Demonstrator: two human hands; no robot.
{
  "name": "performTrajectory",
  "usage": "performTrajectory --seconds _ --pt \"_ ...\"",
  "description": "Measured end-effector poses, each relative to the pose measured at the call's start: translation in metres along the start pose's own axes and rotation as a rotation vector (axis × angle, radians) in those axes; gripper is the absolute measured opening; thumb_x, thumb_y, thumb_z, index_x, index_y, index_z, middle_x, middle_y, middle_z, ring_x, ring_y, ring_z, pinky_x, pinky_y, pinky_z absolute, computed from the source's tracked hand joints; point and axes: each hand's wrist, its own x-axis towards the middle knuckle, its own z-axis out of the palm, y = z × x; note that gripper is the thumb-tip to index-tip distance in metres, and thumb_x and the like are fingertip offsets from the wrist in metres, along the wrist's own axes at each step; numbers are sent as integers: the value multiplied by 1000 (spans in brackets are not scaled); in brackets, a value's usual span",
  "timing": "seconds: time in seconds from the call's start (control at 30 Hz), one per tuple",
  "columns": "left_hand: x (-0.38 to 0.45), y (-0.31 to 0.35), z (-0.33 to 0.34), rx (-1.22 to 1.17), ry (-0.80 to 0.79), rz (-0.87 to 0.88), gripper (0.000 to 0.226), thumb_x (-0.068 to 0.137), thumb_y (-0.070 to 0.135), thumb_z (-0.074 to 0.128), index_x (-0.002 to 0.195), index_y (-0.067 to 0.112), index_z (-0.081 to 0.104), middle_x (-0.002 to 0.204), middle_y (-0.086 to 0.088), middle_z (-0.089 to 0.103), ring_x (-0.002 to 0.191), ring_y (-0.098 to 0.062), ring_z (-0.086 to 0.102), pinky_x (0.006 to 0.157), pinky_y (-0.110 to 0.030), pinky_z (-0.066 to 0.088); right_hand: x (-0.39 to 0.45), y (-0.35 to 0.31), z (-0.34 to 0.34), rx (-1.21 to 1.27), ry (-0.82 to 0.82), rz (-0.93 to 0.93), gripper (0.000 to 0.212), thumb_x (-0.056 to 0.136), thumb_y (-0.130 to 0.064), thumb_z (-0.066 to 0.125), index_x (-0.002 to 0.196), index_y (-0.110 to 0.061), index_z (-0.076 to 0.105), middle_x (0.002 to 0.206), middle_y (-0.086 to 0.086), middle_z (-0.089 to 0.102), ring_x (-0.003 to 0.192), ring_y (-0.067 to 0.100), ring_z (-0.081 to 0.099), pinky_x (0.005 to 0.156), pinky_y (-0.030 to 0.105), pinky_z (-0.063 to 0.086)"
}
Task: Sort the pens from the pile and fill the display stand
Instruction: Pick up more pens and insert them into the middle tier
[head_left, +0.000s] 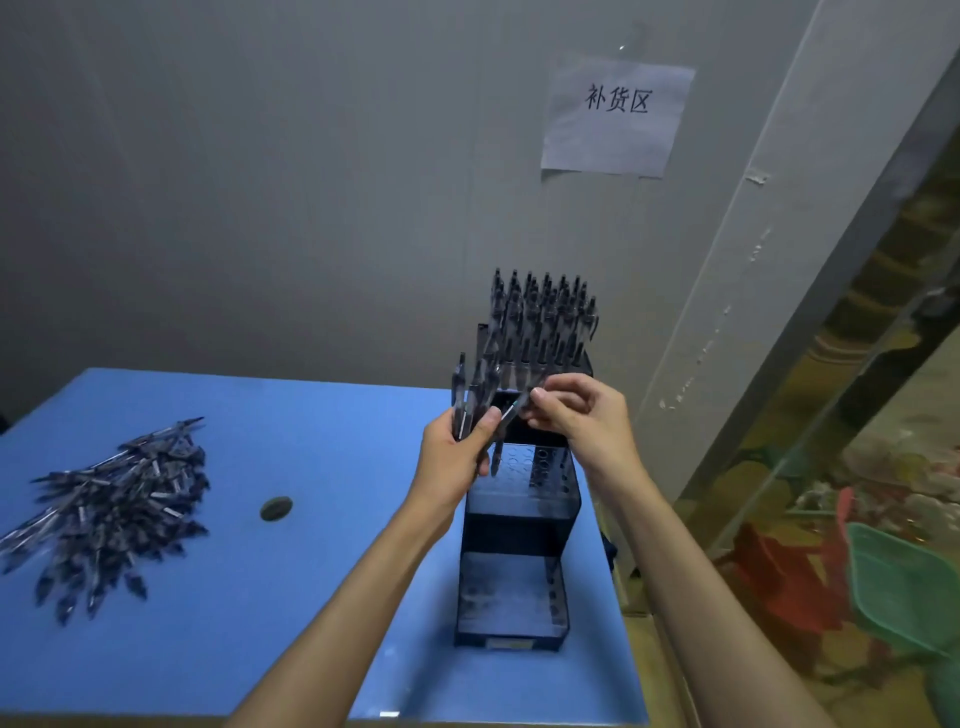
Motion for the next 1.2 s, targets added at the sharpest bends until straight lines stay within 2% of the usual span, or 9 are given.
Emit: performTrajectory --seconds 0.1,0.2,0.27,0.33,0.4,0.5,0.7,0.9,1.2 --pt "-3 0 3 43 47 -14 28 99 31 64 83 10 58 57 5 50 47 -13 42 44 -22 35 4 -4 -6 58 40 -9 15 87 2 71 101 6 67 82 17 74 76 26 74 71 28 61" --pt "-1 -4 -7 100 152 -26 40 99 35 64 93 -4 57 70 -8 47 56 -20 38 48 -24 34 10 -9 -16 20 128 -49 13 88 -1 72 101 1 69 85 14 74 78 21 74 74 28 61" --pt "0 -8 -17 137 203 -37 40 98 37 65 95 -2 58 76 -9 48 62 -20 35 53 -28 32 15 -6 -22 -161 167 -152 11 88 -6 73 99 -9 72 84 5 75 78 14 74 77 27 61" --pt "-1 -10 -25 145 222 -47 35 98 38 65 91 4 59 75 -6 48 59 -18 34 52 -28 30 18 -2 -24 -377 169 -261 13 89 -13 74 101 -15 74 84 -4 74 78 7 72 79 22 59" --pt "-4 -11 -31 137 235 -45 31 99 38 63 95 7 63 72 0 52 55 -14 35 49 -26 30 19 1 -22 -496 147 -317 17 89 -16 74 105 -14 75 86 -9 73 80 2 70 79 13 55" --pt "-9 -11 -35 109 232 -15 25 102 36 57 107 14 68 73 6 54 54 -10 37 48 -23 31 21 6 -14 -562 120 -353 19 89 -16 75 108 -12 75 89 -7 72 83 0 68 79 6 50" --pt "-11 -8 -39 60 231 47 19 106 31 52 109 23 69 73 7 56 53 -8 36 46 -21 30 21 20 -6 -629 93 -364 20 89 -15 74 108 -10 75 92 -2 75 84 6 69 86 19 55" --pt "-13 -2 -37 67 225 93 16 106 33 51 109 25 65 75 5 61 55 -9 38 47 -21 32 20 33 -1 -670 76 -349 19 90 -17 73 108 -10 75 93 0 76 84 7 69 86 22 57" --pt "-15 -2 -30 45 217 64 19 106 32 51 107 22 68 76 3 60 53 -9 38 44 -20 32 23 33 -1 -722 36 -317 16 89 -17 74 103 -10 77 91 1 77 83 10 71 86 25 57"
